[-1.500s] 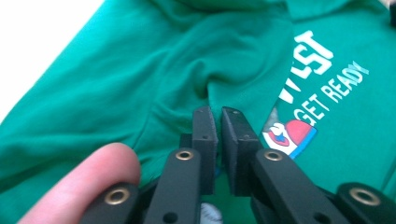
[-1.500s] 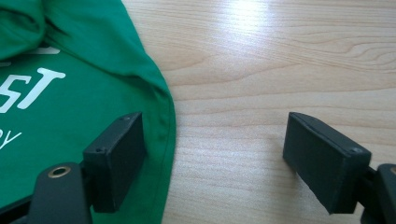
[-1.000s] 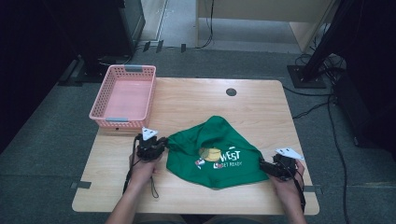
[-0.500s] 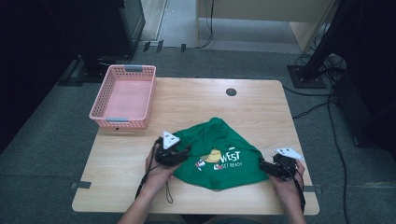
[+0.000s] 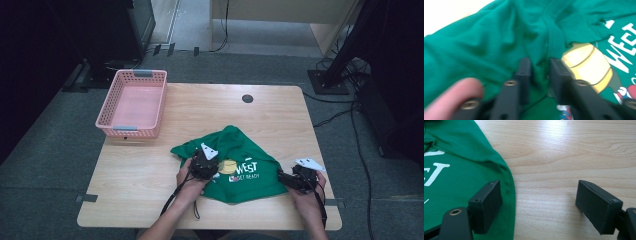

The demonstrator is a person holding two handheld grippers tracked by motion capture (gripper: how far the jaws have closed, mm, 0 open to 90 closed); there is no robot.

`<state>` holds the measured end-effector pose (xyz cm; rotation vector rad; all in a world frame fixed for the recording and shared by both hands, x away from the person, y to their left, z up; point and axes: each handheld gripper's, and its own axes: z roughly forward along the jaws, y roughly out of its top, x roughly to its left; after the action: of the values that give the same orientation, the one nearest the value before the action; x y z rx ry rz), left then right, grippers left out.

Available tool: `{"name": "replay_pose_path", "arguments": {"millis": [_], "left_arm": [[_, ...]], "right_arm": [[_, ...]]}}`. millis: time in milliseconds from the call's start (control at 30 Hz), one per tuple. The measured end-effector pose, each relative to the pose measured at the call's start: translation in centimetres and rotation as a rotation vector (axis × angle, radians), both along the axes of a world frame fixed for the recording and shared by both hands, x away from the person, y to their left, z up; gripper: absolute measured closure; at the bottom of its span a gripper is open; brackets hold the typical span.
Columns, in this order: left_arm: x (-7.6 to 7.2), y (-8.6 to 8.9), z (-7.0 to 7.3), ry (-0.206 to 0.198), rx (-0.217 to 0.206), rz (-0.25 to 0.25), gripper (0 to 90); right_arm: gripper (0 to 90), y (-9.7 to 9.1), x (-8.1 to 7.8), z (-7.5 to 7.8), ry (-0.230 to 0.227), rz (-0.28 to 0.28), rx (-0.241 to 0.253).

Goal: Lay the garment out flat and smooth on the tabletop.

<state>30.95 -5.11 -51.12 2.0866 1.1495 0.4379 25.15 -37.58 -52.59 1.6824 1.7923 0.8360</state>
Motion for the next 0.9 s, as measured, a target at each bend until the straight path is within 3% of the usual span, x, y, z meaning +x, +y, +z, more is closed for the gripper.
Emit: {"name": "replay_pose_path", "arguments": {"millis": [100,367,567,733,833,900], "left_arm": [[0.6,1.7,0.2,0.015,-0.049,0.041,85.5],[2.1,6.4,1.1,-0.001,-0.115,0.147,86.1],[3.1,7.7,0.2,-0.001,-0.128,0.148,84.3],[3.4,8.2,-0.5,0.011,-0.179,0.141,83.8],[3.4,8.0,-0.7,0.006,-0.174,0.124,83.0],[3.5,8.1,-0.7,0.012,-0.183,0.124,82.8]], "right_arm": [[20.5,0.0,0.0,0.0,0.0,0.0,0.0],[20.5,0.0,0.0,0.0,0.0,0.0,-0.001],[20.9,0.0,0.0,0.0,0.0,0.0,0.001],[36.6,0.5,-0.5,0.8,-0.053,0.012,-0.038],[36.8,2.0,-0.6,2.1,-0.091,0.072,-0.003],[39.4,3.5,-0.3,2.6,-0.09,0.134,0.013]]}}
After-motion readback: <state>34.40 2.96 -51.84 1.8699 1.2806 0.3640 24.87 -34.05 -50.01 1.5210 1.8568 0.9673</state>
